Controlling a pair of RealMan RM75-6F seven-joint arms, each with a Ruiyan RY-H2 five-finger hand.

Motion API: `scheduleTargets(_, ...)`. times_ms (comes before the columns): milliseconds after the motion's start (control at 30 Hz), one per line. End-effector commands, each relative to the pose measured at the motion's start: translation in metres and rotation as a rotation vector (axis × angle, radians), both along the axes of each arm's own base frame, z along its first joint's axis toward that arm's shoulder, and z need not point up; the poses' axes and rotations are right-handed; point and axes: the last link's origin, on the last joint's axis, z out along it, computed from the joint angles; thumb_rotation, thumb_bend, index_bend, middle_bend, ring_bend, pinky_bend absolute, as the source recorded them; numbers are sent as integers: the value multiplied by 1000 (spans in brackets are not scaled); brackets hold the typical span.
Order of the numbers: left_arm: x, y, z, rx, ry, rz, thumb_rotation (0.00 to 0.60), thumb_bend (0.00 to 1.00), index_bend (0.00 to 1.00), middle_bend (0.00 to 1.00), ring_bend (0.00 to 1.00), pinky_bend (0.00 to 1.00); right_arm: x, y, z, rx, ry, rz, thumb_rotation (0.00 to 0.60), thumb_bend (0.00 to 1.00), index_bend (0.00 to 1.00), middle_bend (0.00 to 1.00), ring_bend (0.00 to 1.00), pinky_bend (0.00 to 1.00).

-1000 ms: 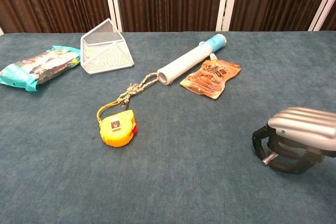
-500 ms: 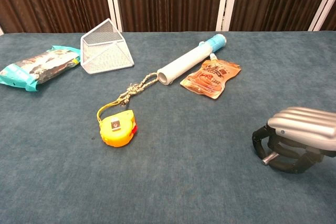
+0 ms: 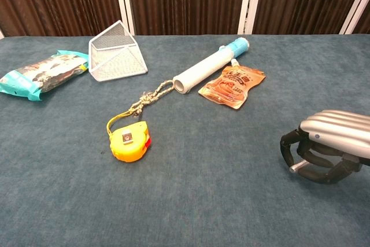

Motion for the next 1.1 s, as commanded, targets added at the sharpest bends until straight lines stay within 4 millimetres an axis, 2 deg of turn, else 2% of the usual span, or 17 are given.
scheduleTargets(33,0,0,0,0,0,0,600,495,447,487,485,564,-2,0,3,-10,-27,-16,600,541,741,944,1000,974)
scheduleTargets(700,1,0,-2,-7,11,0,600,495,447,488,486,563,-21,-6,11,40,-329,-236,600,541,738,944,1000,975)
scheduleTargets(900,0,0,-3,-8,12,1,600,495,446,488,485,563,-26,-15,8,128,-444,-379,600,542,708,944,1000,974)
scheduleTargets(1100,0,0,-3,-9,14,1,600,495,447,487,485,563,-30,-20,7,183,-466,-417,600,542,680,944,1000,975)
